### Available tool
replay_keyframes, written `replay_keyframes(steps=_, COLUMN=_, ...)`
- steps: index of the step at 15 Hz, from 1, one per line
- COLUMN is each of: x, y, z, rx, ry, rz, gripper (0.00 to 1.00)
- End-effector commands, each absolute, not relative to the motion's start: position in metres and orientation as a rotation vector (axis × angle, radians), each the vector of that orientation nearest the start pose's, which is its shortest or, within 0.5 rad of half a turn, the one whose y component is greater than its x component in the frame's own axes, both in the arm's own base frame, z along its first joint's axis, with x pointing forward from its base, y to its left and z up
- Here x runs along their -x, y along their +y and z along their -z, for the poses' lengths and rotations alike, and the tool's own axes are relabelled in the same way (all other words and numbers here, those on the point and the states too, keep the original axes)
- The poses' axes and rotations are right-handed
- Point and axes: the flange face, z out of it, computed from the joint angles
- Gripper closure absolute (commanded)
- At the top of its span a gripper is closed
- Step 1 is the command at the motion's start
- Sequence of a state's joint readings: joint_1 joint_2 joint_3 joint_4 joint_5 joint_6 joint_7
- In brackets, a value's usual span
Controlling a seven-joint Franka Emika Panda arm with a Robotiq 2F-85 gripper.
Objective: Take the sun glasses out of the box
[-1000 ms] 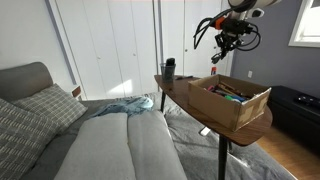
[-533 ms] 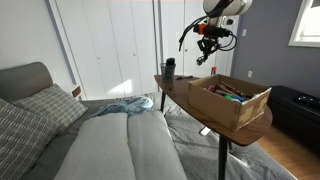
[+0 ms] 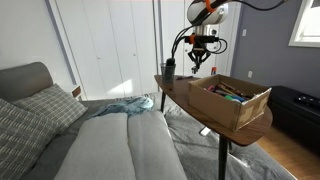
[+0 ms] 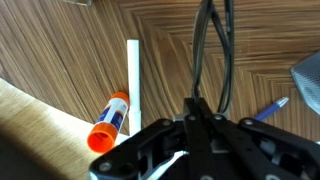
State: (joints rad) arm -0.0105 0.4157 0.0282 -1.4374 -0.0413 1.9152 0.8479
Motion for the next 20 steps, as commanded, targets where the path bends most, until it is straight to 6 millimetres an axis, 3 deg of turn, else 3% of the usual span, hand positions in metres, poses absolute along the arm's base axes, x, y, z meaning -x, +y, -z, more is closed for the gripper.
replay_keyframes(steps=1, x=-0.712, y=0.011, z=-0.443, rx=2.946, ry=1.209, rz=-0.017, gripper=0.99)
replay_keyframes(steps=7, x=-0.726, y=0.016, z=-0.409, rx=3.026, ry=1.304, rz=-0.143, gripper=0.99)
replay_keyframes(steps=10, x=-0.729, y=0.011, z=-0.406, rx=3.069, ry=1.387, rz=-0.145, gripper=0.99)
replay_keyframes(steps=11, x=-0.730, y=0.010, z=-0.407, rx=3.080, ry=1.406, rz=-0.142, gripper=0.70)
replay_keyframes(steps=13, x=-0.731, y=0.009, z=-0.412, rx=3.094, ry=1.432, rz=-0.136, gripper=0.62)
replay_keyframes(steps=16, x=-0.730, y=0.009, z=-0.439, rx=3.086, ry=1.444, rz=-0.055, gripper=0.42)
replay_keyframes(steps=18, x=-0.726, y=0.009, z=-0.473, rx=3.056, ry=1.449, rz=0.060, gripper=0.28)
replay_keyframes(steps=20, x=-0.709, y=0.011, z=-0.523, rx=3.012, ry=1.438, rz=0.187, gripper=0.13)
